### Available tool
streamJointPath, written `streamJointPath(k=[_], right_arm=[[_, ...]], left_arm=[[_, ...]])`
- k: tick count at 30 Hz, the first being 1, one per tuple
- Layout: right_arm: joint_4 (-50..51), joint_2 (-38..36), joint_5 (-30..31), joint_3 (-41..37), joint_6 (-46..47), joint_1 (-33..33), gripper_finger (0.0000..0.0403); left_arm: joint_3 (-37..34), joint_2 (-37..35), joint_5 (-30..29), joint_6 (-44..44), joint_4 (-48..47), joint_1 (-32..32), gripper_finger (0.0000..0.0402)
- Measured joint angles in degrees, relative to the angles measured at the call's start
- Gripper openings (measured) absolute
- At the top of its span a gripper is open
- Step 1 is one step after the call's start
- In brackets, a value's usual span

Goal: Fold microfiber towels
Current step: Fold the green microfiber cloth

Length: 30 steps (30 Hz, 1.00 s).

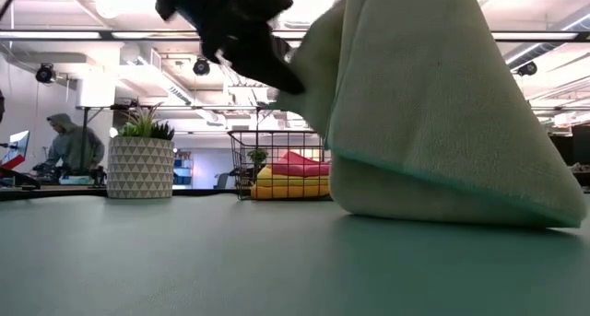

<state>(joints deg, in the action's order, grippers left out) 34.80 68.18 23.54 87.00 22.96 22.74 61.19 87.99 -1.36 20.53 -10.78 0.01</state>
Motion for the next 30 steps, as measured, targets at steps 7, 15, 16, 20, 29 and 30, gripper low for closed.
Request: streamJointPath(k=[7,15,16,20,29,30], right_arm=[[2.4,0.2,0.1,0.0,-0.2,1.2,0.0008],[5.9,0.3,2.4,-0.4,-8.8,2.6,0.0008],[5.8,0.3,3.3,-0.4,-9.9,2.6,0.0008],[5.7,0.7,12.7,-0.5,-14.5,2.4,0.0008],[-3.5,1.2,22.4,-0.8,-25.3,1.2,0.0008],[-4.7,1.3,21.0,-0.8,-25.6,1.2,0.0008]], left_arm=[[1.4,-11.2,-8.7,3.0,-17.7,0.0,0.0000],[7.6,-23.4,-18.3,2.8,-34.5,0.0,0.0000],[8.7,-24.3,-19.2,2.8,-36.0,0.0,0.0000],[13.7,-26.3,-24.6,3.9,-40.2,0.0,0.0000],[27.0,-23.9,-39.4,14.7,-42.8,0.0,0.0000],[28.4,-23.6,-39.4,14.5,-43.7,0.0,0.0000]])
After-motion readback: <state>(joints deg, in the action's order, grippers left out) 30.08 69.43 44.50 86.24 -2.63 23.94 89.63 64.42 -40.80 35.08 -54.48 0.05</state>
